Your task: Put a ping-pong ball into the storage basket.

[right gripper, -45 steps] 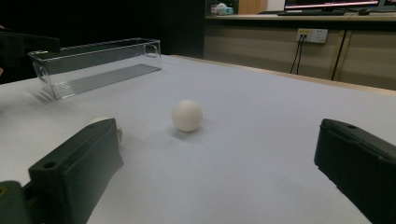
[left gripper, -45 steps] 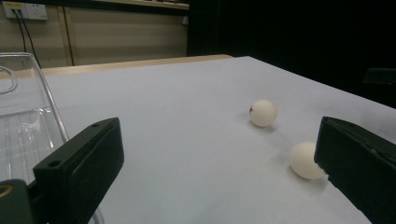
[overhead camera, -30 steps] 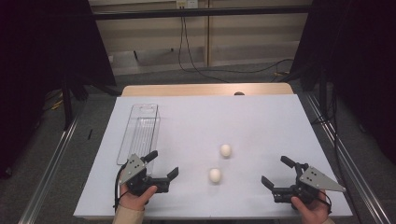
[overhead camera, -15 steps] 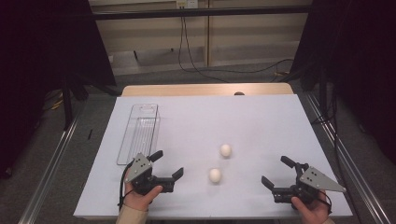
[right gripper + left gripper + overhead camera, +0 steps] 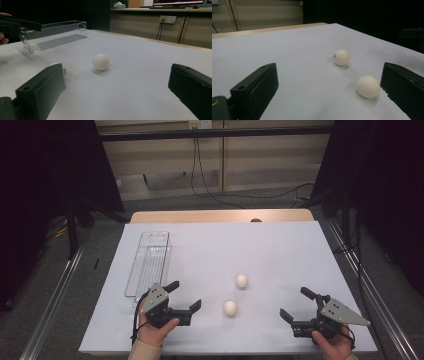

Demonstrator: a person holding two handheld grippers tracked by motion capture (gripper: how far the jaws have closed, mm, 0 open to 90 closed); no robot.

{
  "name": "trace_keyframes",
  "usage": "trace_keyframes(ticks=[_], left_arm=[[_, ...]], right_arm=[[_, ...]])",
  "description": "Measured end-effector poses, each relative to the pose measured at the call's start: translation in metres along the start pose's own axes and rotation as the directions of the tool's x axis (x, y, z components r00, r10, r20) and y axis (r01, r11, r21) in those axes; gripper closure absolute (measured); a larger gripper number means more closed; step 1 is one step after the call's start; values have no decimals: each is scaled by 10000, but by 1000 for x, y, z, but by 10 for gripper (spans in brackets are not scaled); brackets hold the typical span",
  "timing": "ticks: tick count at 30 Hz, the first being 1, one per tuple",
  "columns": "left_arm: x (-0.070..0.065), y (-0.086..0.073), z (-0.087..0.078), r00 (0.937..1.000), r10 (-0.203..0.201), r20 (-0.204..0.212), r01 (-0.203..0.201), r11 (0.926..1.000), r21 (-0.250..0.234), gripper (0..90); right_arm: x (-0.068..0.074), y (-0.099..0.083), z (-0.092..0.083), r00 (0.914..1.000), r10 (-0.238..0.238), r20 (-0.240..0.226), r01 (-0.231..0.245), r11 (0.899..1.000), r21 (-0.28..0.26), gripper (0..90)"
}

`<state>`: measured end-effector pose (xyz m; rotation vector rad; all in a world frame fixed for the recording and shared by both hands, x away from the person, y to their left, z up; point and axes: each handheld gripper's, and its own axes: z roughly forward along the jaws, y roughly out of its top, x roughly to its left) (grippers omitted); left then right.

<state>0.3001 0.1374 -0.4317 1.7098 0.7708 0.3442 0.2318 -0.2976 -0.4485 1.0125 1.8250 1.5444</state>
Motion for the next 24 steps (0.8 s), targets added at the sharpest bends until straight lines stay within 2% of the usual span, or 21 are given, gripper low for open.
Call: trace_keyframes(ticks=[24], left_arm=[[-7, 2, 10, 9998, 126, 156, -130, 9996, 237, 19]], right_arm=[[0, 0, 0, 10000, -48, -32, 48, 10000, -36, 2]])
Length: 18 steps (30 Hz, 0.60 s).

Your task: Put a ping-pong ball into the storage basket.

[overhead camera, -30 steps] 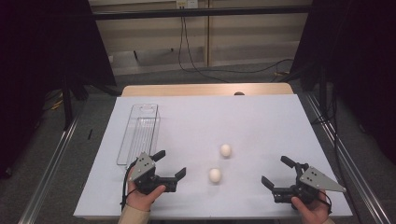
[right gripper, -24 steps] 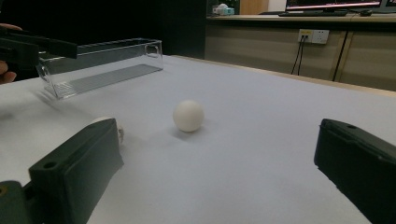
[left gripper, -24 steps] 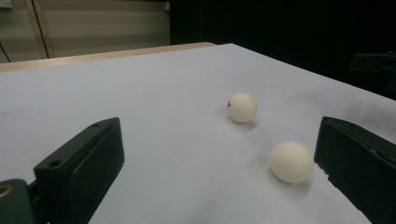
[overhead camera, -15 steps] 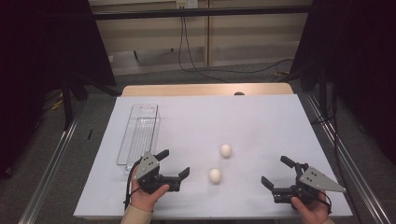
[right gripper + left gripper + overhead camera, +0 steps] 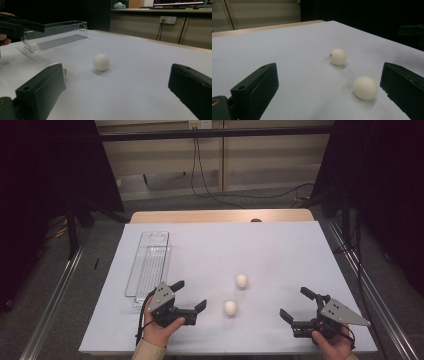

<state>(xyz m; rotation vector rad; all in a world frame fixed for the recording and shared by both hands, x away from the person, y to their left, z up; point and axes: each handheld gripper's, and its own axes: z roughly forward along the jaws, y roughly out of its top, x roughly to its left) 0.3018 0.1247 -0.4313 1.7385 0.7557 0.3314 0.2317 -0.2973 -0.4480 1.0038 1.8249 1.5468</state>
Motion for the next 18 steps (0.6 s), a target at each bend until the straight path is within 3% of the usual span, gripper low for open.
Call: trace_keyframes(ticks=[18], left_arm=[[-5, 0, 8, 9999, 11, 159, -14, 9997, 226, 20]], right_arm=[[0, 0, 0, 10000, -27, 1, 27, 10000, 2, 2]])
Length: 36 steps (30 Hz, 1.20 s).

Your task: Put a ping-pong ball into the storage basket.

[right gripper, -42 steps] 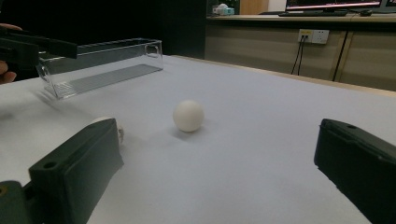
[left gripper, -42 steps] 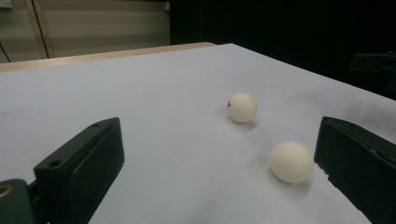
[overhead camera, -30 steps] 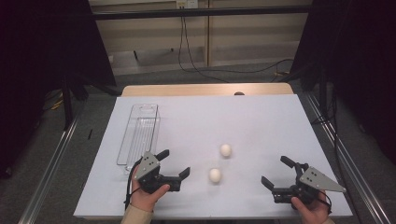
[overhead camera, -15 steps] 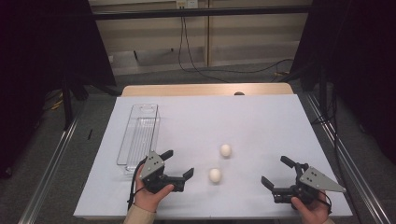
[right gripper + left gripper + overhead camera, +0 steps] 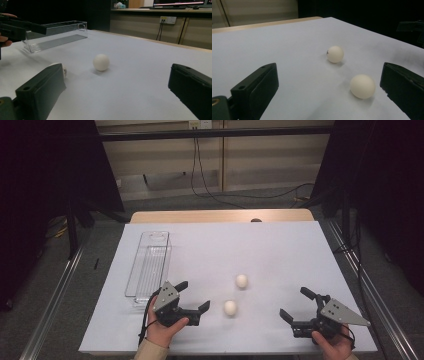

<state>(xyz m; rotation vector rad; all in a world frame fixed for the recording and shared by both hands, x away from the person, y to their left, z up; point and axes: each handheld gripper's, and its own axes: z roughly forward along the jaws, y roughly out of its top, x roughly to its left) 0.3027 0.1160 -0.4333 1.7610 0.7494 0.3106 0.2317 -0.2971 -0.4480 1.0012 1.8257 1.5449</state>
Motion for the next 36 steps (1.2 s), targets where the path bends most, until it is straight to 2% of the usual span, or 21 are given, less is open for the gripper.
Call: trace_keyframes(ticks=[10, 36], left_arm=[[-4, 0, 5, 10000, 81, 44, -82, 9997, 249, 19], [-9, 0, 16, 9997, 193, 145, -200, 9984, 536, 20]], right_arm=[[0, 0, 0, 10000, 4, -10, -4, 10000, -11, 2], [1, 0, 1, 10000, 29, -17, -29, 10000, 3, 2]])
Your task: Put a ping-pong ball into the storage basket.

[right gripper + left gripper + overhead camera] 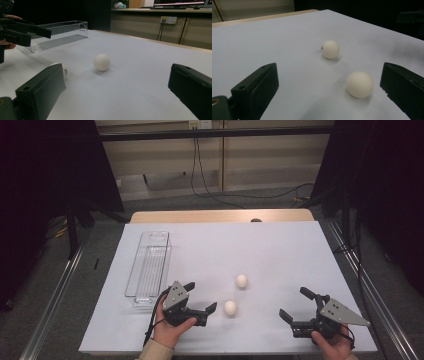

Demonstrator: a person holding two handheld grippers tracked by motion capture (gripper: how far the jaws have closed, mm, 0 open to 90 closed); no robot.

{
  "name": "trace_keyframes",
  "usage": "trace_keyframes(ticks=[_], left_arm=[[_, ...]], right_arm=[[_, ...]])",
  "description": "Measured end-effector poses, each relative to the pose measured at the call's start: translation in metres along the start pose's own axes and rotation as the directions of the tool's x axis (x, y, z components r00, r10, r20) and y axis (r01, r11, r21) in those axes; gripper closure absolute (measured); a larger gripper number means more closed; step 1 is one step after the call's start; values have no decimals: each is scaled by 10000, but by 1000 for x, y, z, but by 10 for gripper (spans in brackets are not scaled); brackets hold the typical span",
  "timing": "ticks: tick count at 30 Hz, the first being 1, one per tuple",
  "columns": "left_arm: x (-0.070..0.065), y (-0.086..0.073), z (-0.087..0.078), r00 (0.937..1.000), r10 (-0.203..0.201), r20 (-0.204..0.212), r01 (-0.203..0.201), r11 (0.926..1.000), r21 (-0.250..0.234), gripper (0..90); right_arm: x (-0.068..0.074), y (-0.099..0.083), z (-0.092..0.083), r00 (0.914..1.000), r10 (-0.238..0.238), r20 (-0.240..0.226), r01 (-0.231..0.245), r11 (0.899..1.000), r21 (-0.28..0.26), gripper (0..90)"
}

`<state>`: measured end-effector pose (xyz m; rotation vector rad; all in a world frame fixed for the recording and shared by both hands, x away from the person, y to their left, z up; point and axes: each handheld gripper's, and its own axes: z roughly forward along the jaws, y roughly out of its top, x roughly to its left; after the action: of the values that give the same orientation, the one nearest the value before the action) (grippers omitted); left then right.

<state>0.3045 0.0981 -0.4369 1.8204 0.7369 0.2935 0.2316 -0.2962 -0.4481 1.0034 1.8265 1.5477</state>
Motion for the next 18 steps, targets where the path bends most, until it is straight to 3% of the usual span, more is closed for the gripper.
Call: trace_keyframes(ticks=[18], left_arm=[[-3, 1, 6, 9999, 70, 98, -71, 9999, 128, 20]], right_arm=[[0, 0, 0, 10000, -9, -17, 9, 10000, 0, 2]])
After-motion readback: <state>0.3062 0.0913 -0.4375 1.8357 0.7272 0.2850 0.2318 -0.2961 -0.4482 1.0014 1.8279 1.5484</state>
